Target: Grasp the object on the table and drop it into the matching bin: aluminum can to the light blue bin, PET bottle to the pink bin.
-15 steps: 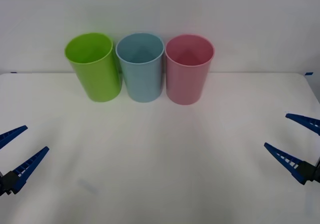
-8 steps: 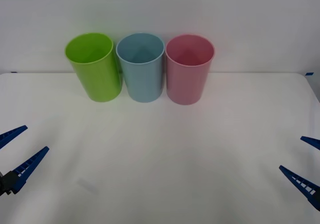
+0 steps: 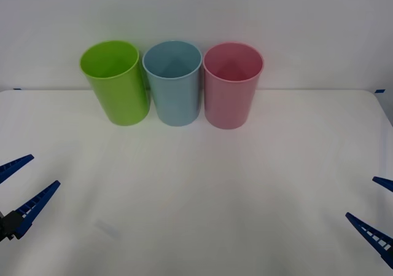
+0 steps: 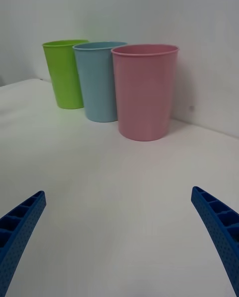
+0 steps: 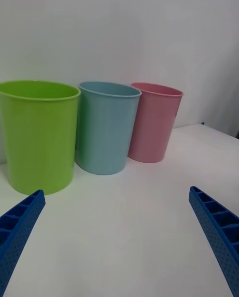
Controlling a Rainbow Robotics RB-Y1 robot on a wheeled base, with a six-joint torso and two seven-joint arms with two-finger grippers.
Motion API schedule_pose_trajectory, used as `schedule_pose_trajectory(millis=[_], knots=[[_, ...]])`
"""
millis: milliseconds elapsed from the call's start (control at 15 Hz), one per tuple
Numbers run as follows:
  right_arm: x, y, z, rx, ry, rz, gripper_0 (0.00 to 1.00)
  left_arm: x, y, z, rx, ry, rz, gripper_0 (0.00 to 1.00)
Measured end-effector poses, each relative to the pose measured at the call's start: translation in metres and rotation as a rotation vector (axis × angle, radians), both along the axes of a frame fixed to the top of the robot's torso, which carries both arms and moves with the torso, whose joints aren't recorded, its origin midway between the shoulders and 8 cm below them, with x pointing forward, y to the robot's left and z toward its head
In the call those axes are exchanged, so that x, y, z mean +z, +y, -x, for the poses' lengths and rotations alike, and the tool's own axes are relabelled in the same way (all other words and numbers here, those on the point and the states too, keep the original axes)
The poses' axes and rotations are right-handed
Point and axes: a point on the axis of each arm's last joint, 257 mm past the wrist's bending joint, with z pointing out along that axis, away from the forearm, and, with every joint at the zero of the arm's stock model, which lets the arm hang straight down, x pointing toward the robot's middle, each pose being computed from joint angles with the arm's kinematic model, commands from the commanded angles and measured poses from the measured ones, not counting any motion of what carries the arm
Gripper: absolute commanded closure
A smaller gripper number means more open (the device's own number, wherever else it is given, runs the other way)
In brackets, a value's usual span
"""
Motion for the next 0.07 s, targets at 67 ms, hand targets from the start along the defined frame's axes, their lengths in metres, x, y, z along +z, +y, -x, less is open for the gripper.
schedule_pose_trajectory(millis=[67], knots=[[0.0005, 0.0008, 0.0000, 0.002, -0.002, -0.001, 0.00, 0.0000, 0.0000, 0.0000, 0.000, 0.000, 0.000, 0.00]])
